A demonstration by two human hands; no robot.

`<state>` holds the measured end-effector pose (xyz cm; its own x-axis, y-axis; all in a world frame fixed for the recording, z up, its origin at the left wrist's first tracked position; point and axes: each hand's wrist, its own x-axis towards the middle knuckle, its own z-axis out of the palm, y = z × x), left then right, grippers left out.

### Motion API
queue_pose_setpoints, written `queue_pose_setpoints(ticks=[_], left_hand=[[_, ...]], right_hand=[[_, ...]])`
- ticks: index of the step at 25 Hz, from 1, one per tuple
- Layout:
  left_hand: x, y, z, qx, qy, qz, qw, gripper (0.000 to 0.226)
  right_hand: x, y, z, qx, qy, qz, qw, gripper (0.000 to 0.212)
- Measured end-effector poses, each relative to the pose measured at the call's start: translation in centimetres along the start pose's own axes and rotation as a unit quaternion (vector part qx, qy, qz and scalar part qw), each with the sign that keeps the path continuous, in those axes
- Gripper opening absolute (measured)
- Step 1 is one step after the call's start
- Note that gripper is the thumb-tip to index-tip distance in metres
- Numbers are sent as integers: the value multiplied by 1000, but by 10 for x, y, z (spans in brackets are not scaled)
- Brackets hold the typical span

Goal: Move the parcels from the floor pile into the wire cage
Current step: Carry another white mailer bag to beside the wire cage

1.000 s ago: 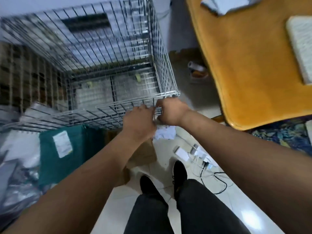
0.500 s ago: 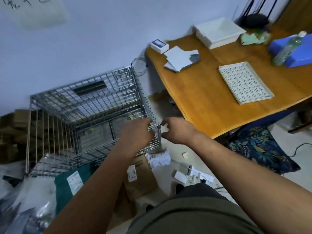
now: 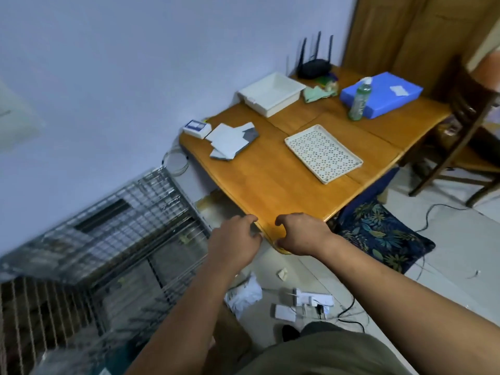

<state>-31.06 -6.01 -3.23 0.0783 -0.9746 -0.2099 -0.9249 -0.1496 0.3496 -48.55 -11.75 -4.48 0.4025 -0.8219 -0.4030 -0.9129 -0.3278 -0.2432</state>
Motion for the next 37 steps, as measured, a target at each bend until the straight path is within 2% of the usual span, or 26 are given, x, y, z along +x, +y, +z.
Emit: queue_pose_setpoints(ticks=[4,6,9,12,17,20,23,29,32,33,37], left_hand=[[10,20,-7,2,-25,58,998,50],[12,38,-6,36,-34,113,992,50],[7,68,0,98,-33,199,975,50],[-1,103,16,125,-69,281,949,49],[-29,183,57,127,-132,406,895,51],[-64,241,90,136,-160,485,849,51],[-105,299,126,149,-202,542,802,51],[-175,407,208,179,-247,610,732,51],[-209,461,244,187,-264,627,709,51],[-218,476,254,190,-270,631,702,51],[-268,545,300,222,-286,680,638,49]], right_hand=[[-26,18,2,68,32,88,993,59],[-46,23,7,91,42,136,986,59],[-79,29,12,121,60,189,973,47],[-128,44,21,158,97,279,942,37],[-226,83,49,207,152,426,868,47],[-291,109,76,239,166,516,806,57],[-350,133,108,262,165,585,749,58],[-448,188,158,306,149,651,679,60],[-499,217,179,337,151,679,634,50],[-513,225,183,347,156,688,618,47],[-572,253,212,392,178,730,530,48]])
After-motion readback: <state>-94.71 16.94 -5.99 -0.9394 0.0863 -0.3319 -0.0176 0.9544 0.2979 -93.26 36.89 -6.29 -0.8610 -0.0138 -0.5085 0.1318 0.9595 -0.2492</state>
